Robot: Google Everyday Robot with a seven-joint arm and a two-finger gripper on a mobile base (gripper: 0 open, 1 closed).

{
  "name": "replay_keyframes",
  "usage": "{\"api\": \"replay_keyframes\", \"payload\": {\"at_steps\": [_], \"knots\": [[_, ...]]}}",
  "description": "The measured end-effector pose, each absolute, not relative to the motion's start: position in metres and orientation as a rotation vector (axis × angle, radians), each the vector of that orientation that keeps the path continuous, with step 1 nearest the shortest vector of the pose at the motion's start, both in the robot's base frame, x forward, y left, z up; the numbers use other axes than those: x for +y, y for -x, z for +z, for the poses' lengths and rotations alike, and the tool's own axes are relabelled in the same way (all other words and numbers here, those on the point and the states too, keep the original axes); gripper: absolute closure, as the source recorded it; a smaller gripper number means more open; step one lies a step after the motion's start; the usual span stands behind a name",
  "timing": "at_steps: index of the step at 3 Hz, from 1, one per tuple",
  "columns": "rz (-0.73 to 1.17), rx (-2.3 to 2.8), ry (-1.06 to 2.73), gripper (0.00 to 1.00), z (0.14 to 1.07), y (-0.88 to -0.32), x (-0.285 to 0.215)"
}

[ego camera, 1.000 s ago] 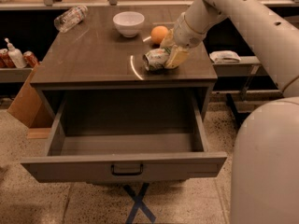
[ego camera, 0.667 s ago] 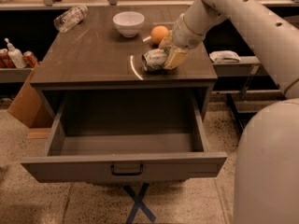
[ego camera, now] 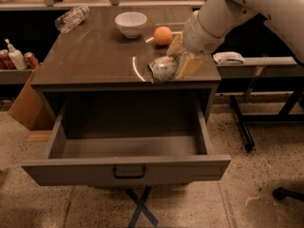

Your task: Place 7up can into top drawer

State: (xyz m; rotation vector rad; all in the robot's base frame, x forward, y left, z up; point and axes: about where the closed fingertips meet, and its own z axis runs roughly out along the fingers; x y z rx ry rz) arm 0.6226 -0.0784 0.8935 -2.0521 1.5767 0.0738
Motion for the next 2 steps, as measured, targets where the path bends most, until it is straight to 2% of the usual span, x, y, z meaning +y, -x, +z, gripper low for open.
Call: {"api": "replay_keyframes", "payload": {"at_steps": [1,2], "knots": [[0.135,1.639,2.052,1.00,0.8887,-0.5845,-0.0833],[0.138,1.642,2.055,1.00,0.8867,-0.5832,-0.0834]]}}
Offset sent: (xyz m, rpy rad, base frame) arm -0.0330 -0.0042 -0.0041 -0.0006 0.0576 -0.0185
